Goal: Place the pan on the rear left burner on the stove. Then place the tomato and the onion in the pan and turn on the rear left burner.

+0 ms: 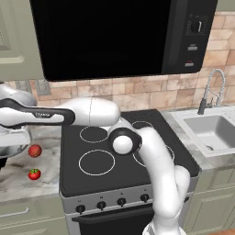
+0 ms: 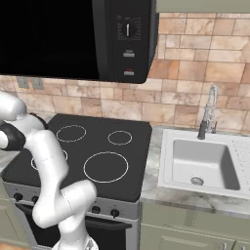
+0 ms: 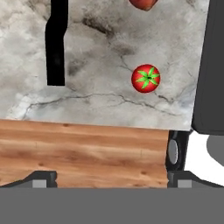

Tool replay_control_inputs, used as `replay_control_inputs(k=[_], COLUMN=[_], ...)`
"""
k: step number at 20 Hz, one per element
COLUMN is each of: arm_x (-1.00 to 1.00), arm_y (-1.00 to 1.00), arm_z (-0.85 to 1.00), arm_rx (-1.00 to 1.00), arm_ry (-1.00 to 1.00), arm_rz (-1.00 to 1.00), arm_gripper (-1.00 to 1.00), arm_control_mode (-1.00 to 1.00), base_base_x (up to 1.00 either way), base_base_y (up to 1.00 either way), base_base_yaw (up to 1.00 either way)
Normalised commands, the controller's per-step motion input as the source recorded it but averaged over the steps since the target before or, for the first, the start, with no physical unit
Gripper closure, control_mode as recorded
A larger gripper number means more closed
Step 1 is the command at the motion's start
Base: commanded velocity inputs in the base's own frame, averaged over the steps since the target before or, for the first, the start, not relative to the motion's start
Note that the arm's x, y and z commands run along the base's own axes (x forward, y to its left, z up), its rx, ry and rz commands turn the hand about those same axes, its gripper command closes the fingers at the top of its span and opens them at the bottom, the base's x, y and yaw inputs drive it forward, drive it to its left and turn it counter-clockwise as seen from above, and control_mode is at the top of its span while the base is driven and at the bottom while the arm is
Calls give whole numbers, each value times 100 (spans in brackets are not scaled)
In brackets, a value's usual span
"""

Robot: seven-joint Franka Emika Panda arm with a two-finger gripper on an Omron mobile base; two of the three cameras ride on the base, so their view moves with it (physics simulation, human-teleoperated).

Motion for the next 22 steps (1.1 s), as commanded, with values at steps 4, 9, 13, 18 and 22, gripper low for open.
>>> replay_control_inputs(k=[4,9,13,18,22], arm_x=[23,22,12,13,14], arm_y=[19,21,31,32,22], arm_z=[-22,-15,-13,-16,-16], arm_rx=[0,0,0,0,0], arm_ry=[-2,-3,0,0,0], arm_rz=[0,0,0,0,0], arm_gripper=[-100,-100,-100,-100,-100], arm_control_mode=[-100,-100,-100,-100,-100], base_base_x=[0,0,0,0,0], base_base_y=[0,0,0,0,0], base_base_yaw=[0,0,0,0,0])
